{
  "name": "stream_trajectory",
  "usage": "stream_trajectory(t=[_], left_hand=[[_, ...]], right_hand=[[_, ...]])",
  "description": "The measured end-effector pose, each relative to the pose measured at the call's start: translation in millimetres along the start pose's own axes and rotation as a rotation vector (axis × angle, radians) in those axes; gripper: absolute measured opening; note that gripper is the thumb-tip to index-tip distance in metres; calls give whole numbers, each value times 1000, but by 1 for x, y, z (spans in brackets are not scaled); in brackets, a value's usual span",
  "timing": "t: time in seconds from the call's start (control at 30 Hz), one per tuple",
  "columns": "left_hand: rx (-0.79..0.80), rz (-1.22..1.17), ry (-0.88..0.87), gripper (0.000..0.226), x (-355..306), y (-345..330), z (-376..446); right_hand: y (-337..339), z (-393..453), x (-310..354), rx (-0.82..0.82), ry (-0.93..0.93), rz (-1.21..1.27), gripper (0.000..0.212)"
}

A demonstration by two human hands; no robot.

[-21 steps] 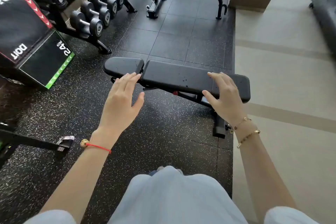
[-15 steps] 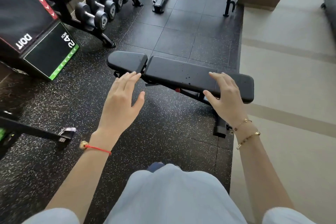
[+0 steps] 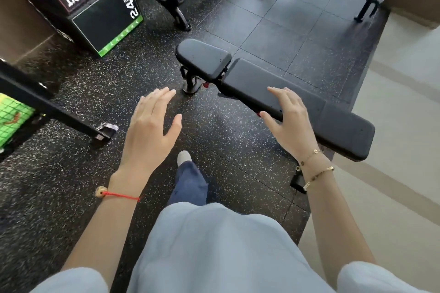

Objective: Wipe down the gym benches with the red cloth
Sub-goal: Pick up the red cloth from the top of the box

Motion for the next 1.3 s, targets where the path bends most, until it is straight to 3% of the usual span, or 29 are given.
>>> stream_trajectory(t=[0.57, 0.83, 1.3], left_hand=[[-119, 6, 248, 48, 233, 133, 140], [-142, -17, 373, 47, 317, 163, 210], [-296, -17, 550, 46, 468, 250, 450]], right_hand=[[-73, 316, 185, 118, 264, -2, 52], [-106, 442, 238, 242, 350, -26, 53], [-100, 781, 335, 273, 545, -30, 52]])
Point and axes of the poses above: each hand's wrist, its own z-axis towards the middle knuckle, its own y-axis out of the back of the hand, x = y × z, the point moved 3 cm from there along z, towards the middle knuckle, and after that the axes turned 14 degrees about x, right-handed, at the moved point
